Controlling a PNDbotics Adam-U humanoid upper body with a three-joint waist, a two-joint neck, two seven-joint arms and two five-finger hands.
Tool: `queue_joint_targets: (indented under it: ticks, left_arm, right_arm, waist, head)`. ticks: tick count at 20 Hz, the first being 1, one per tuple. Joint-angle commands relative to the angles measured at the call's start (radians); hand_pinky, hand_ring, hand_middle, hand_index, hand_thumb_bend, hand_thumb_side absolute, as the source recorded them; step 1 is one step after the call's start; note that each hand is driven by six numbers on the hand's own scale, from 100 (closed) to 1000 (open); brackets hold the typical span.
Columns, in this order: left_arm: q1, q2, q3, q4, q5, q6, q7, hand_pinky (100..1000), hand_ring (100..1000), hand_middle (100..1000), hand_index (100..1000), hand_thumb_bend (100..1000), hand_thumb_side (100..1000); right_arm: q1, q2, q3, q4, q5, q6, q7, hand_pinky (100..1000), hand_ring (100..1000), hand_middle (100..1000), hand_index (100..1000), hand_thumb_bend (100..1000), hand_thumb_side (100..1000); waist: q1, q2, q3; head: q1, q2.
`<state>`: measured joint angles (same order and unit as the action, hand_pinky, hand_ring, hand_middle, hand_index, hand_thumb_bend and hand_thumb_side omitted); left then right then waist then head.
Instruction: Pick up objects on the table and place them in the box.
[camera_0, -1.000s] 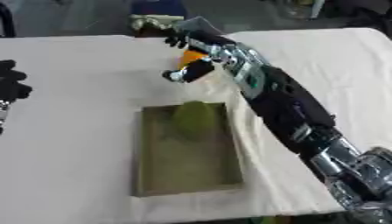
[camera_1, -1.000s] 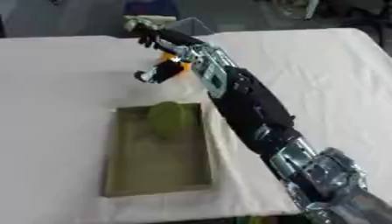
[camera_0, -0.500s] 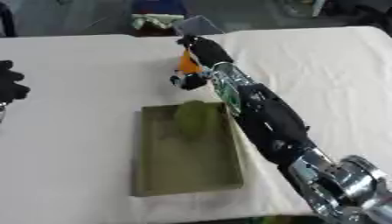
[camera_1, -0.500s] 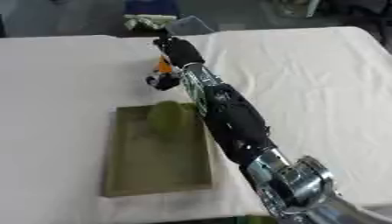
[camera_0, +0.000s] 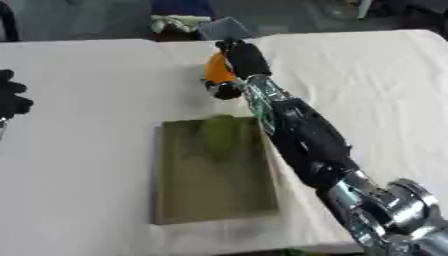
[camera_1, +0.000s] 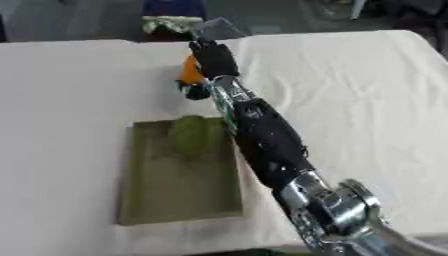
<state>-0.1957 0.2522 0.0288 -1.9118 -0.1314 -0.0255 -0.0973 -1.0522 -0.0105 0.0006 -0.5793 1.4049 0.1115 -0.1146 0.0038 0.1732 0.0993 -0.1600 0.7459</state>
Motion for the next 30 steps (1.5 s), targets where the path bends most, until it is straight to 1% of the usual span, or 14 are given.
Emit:
queue_joint_targets:
  ticks: [1, 2, 4, 7, 8, 9, 12, 13, 14, 15, 17, 20, 25, 30]
  left_arm:
    - [-0.015, 0.007, -0.001, -0.017, 0.003, -0.001, -0.004, 660, 622, 633, 807, 412, 712]
    - [-0.016, 0.007, -0.001, -0.017, 0.003, -0.001, -0.004, 660, 622, 633, 807, 412, 712]
    - [-0.017, 0.007, -0.002, -0.018, 0.004, -0.001, -0.004, 660, 622, 633, 807, 412, 712]
    - [-0.018, 0.007, -0.002, -0.018, 0.004, -0.002, -0.005, 660, 623, 633, 807, 411, 712]
    - [-0.019, 0.007, -0.002, -0.018, 0.004, -0.002, -0.005, 660, 623, 633, 807, 411, 712]
    - [-0.02, 0.007, -0.003, -0.018, 0.005, -0.002, -0.005, 660, 623, 633, 807, 410, 712]
    - [-0.02, 0.006, -0.003, -0.018, 0.005, -0.002, -0.006, 660, 624, 633, 807, 410, 712]
    - [-0.02, 0.006, -0.003, -0.018, 0.005, -0.002, -0.006, 660, 624, 633, 807, 410, 712]
    - [-0.02, 0.006, -0.002, -0.018, 0.005, -0.001, -0.005, 660, 624, 633, 807, 411, 712]
    - [-0.02, 0.006, -0.001, -0.018, 0.005, -0.001, -0.004, 660, 624, 633, 807, 411, 712]
    - [-0.018, 0.007, 0.001, -0.018, 0.005, 0.0, -0.003, 659, 625, 633, 807, 411, 712]
    - [-0.014, 0.009, 0.003, -0.017, 0.003, 0.001, 0.0, 660, 625, 633, 807, 410, 713]
    - [-0.006, 0.013, 0.007, -0.015, 0.003, 0.002, 0.004, 660, 626, 633, 807, 408, 714]
    - [-0.001, 0.019, 0.01, -0.014, -0.002, 0.002, 0.007, 660, 627, 634, 807, 408, 713]
  right_arm:
    - [-0.022, 0.0, -0.015, 0.009, 0.021, 0.025, 0.02, 832, 862, 813, 864, 280, 312]
    - [-0.021, 0.001, -0.018, 0.012, 0.027, 0.032, 0.018, 827, 852, 796, 849, 264, 290]
    - [-0.018, 0.002, -0.024, 0.014, 0.038, 0.047, 0.0, 810, 823, 742, 790, 207, 206]
    - [-0.016, 0.003, -0.029, 0.013, 0.055, 0.074, -0.047, 787, 789, 661, 713, 146, 100]
    - [-0.016, 0.003, -0.031, 0.011, 0.061, 0.084, -0.067, 771, 768, 617, 673, 110, 100]
    - [-0.017, 0.003, -0.033, 0.007, 0.066, 0.096, -0.091, 753, 745, 575, 631, 100, 100]
    - [-0.018, 0.0, -0.041, -0.016, 0.067, 0.138, -0.2, 712, 692, 494, 541, 100, 100]
    - [-0.017, -0.003, -0.037, -0.018, 0.067, 0.146, -0.233, 696, 670, 455, 498, 100, 100]
    - [-0.021, -0.007, -0.036, -0.028, 0.06, 0.147, -0.266, 691, 663, 440, 483, 100, 100]
    - [-0.022, -0.013, -0.031, -0.038, 0.047, 0.14, -0.291, 690, 662, 436, 479, 100, 100]
    - [-0.028, -0.033, -0.011, -0.063, 0.003, 0.1, -0.318, 689, 659, 430, 473, 100, 100]
    - [-0.034, -0.081, 0.032, -0.118, -0.092, 0.024, -0.307, 688, 664, 432, 477, 100, 100]
    - [-0.028, -0.19, 0.126, -0.254, -0.322, -0.098, -0.196, 688, 672, 442, 490, 100, 100]
    - [0.02, -0.323, 0.229, -0.476, -0.592, -0.195, -0.02, 700, 693, 465, 513, 100, 100]
  waist:
    - [0.005, -0.011, 0.003]
    - [0.006, -0.01, 0.005]
    - [0.007, -0.009, 0.007]
    - [0.007, -0.008, 0.008]
    - [0.007, -0.008, 0.009]
    - [0.007, -0.008, 0.009]
    - [0.006, -0.007, 0.009]
    - [0.006, -0.007, 0.009]
    - [0.005, -0.007, 0.007]
    - [0.004, -0.007, 0.005]
    - [0.002, -0.009, -0.001]
    - [-0.002, -0.013, -0.01]
    - [-0.008, -0.02, -0.027]
    - [-0.012, -0.025, -0.044]
  head:
    - [-0.005, -0.012]
    - [-0.007, -0.013]
    - [-0.008, -0.013]
    - [-0.01, -0.014]
    - [-0.01, -0.015]
    - [-0.011, -0.015]
    - [-0.011, -0.016]
    - [-0.011, -0.016]
    - [-0.009, -0.016]
    - [-0.008, -0.016]
    - [-0.002, -0.015]
    - [0.007, -0.012]
    - [0.019, -0.005]
    - [0.03, -0.001]
